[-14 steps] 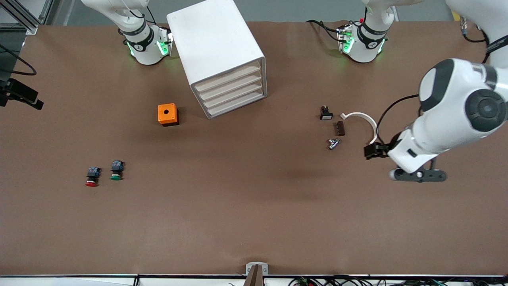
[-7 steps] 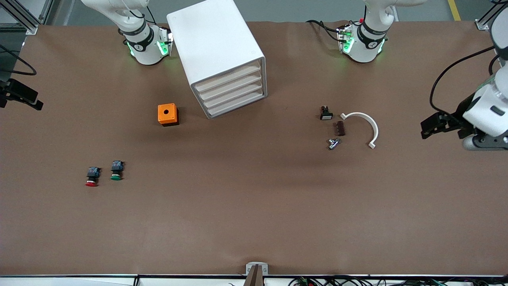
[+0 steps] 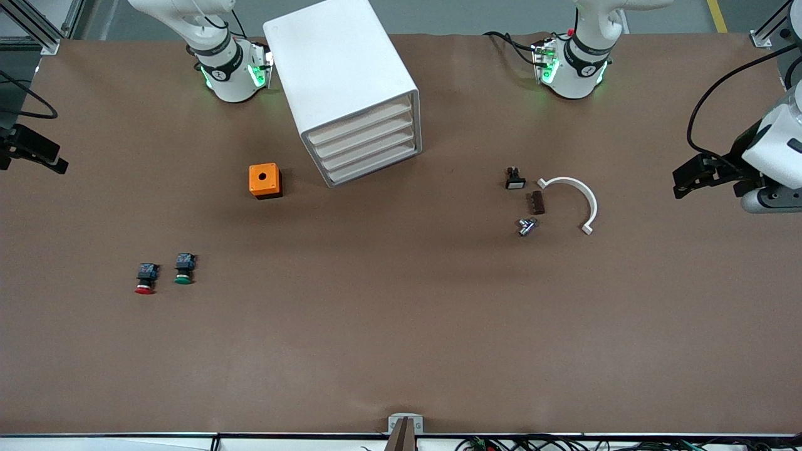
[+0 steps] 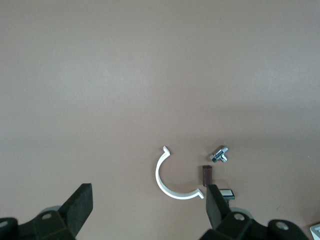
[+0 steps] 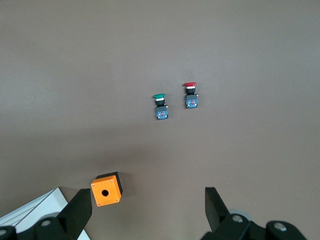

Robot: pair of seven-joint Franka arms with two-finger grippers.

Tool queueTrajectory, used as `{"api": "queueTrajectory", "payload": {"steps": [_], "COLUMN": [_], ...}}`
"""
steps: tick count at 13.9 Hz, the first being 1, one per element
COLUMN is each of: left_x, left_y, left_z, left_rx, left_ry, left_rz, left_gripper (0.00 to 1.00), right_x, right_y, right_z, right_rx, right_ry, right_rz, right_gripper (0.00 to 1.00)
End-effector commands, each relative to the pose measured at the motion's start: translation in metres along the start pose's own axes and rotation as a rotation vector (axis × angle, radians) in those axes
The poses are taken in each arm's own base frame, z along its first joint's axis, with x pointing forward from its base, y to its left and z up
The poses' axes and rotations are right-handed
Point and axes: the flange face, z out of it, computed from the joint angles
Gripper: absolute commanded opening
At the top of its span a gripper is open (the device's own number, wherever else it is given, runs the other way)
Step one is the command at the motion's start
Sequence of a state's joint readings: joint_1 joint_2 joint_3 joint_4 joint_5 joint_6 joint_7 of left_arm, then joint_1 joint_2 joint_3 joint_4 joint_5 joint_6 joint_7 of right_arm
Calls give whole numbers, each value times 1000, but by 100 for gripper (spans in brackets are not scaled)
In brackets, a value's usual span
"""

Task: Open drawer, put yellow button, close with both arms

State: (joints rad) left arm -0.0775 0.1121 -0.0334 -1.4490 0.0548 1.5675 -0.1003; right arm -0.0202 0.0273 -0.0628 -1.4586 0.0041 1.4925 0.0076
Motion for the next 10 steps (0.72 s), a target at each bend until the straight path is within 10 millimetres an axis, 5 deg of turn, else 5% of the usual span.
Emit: {"api": "queueTrajectory", "payload": {"steps": [1, 10], "left_x": [-7, -5], "left_y": [2, 5], "left_z": [-3, -7], "left_rx": [-26, -34], "left_ry": [-14, -4], "left_rz": [-10, -20], "left_gripper": [100, 100], "right_x": [1, 1], "right_y": [2, 2], "right_z": [-3, -3], "right_rx": [-3, -3], "right_ry": [7, 7], "right_rz": [-11, -11], "right_gripper": [100, 100]}}
